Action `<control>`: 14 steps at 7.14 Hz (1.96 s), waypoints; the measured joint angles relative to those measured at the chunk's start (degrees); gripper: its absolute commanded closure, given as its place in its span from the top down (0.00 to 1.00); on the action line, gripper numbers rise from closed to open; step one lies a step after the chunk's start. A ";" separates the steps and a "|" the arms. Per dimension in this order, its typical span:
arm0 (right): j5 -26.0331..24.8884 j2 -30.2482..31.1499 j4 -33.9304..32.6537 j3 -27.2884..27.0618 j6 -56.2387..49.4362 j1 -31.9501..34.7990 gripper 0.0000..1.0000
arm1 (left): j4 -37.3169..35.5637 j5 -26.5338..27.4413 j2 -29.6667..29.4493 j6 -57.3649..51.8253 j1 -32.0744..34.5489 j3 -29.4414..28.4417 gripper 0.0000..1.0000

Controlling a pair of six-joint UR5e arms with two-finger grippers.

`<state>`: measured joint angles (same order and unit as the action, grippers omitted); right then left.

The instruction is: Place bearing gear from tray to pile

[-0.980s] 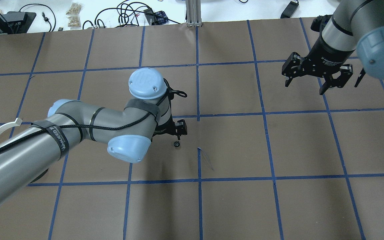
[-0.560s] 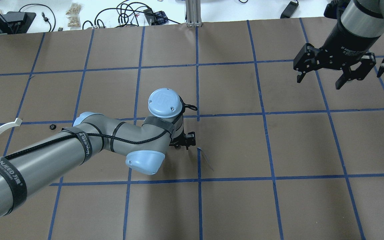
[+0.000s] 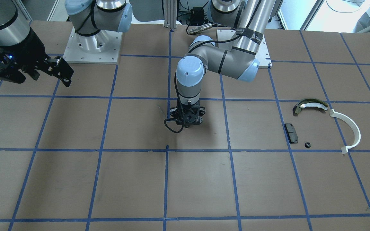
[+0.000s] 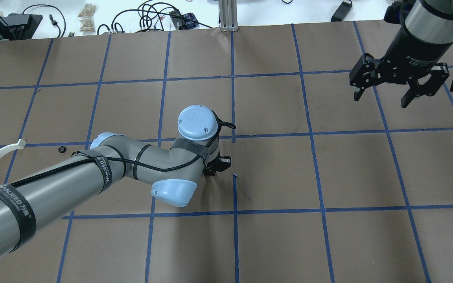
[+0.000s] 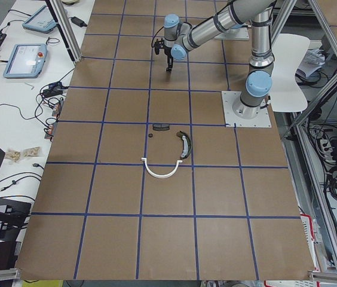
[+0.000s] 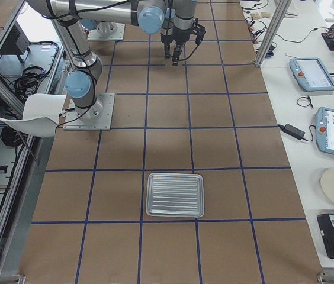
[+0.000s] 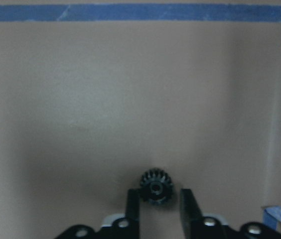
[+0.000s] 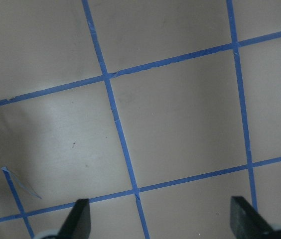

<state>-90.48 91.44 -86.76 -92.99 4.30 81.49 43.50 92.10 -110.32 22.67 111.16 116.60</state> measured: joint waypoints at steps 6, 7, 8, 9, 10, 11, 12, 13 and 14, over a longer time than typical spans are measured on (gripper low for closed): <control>0.07 -0.45 0.14 1.62 -1.39 7.33 1.00 | 14.06 3.31 5.64 -19.34 -16.45 -7.35 0.00; 1.32 -0.49 0.26 1.44 -1.76 7.68 1.00 | 16.44 3.69 6.59 -27.37 -22.79 -7.32 0.00; 2.73 -0.48 0.33 1.27 -2.57 7.77 1.00 | 17.96 3.90 7.36 -35.63 -29.06 -6.61 0.00; 3.38 -0.39 0.35 1.19 -4.02 7.79 1.00 | 18.35 4.23 7.67 -43.92 -35.05 -5.82 0.00; 3.56 -0.27 0.38 1.16 -5.31 7.81 1.00 | 18.15 4.67 7.39 -52.13 -41.02 -5.52 0.00; 3.64 -0.22 0.45 1.12 -5.93 7.81 1.00 | 16.34 4.98 6.64 -59.74 -46.04 -5.41 0.00; 3.69 -0.26 0.50 1.09 -6.14 7.81 1.00 | 13.33 5.14 5.63 -65.52 -49.63 -5.33 0.00; 3.71 -0.30 0.53 1.04 -6.22 7.81 1.00 | 10.99 5.20 4.49 -68.42 -51.79 -5.51 0.00; 3.59 -0.23 0.54 0.87 -6.28 7.81 1.00 | 9.33 5.27 3.42 -69.52 -52.91 -5.70 0.00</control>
<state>-86.89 91.21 -86.23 -92.12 -1.98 89.30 52.83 97.38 -106.90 -46.85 58.25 110.91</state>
